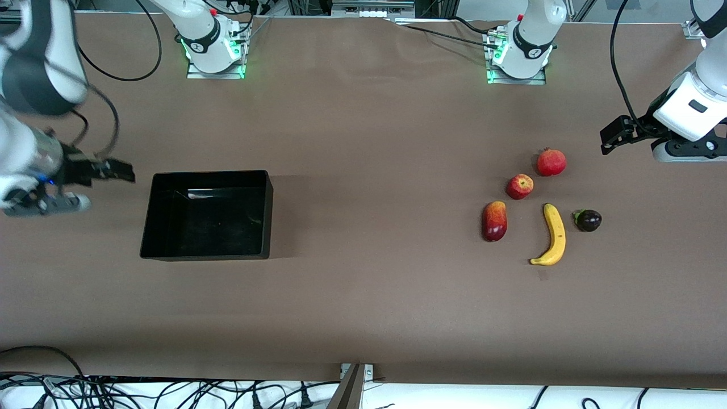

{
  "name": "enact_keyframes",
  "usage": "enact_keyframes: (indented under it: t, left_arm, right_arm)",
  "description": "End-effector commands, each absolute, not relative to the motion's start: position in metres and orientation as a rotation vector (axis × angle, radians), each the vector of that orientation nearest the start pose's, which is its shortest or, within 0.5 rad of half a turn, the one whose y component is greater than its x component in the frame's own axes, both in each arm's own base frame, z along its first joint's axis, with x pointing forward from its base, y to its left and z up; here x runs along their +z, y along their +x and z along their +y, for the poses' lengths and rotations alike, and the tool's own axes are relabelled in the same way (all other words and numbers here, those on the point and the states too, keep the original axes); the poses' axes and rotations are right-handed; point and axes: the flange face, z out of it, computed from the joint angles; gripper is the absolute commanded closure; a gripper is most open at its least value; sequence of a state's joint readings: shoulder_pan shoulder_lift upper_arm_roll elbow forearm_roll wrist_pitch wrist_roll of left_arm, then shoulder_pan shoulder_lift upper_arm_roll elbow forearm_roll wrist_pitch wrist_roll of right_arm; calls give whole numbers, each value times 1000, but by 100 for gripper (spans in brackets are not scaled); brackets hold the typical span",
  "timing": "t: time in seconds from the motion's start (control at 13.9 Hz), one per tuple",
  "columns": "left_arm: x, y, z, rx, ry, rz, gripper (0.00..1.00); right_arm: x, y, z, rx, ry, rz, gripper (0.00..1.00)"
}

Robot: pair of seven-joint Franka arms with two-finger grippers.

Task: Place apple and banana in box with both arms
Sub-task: 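Grasp the black box wall with the right gripper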

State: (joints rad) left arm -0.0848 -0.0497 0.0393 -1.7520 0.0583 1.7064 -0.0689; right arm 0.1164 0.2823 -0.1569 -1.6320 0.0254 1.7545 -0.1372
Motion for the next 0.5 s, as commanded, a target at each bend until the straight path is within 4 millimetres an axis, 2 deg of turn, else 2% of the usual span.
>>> enact_keyframes:
  t: [0.0, 0.07, 0.22, 0.43]
  left_arm:
    - [585, 543, -21, -9, -3071, -8, 0]
    - [584, 543, -21, -6, -3071, -8, 0]
    - [584, 543, -16, -6, -3071, -22, 0]
    - [583, 542, -15, 13, -3070, -23, 0]
  right_arm:
    - [362, 634, -45, 253, -3153, -88, 0]
    - [337, 637, -48, 244, -3156, -76, 0]
    - [302, 636, -50, 251, -3152, -57, 0]
    - [261, 616, -53, 245, -3134, -13, 2]
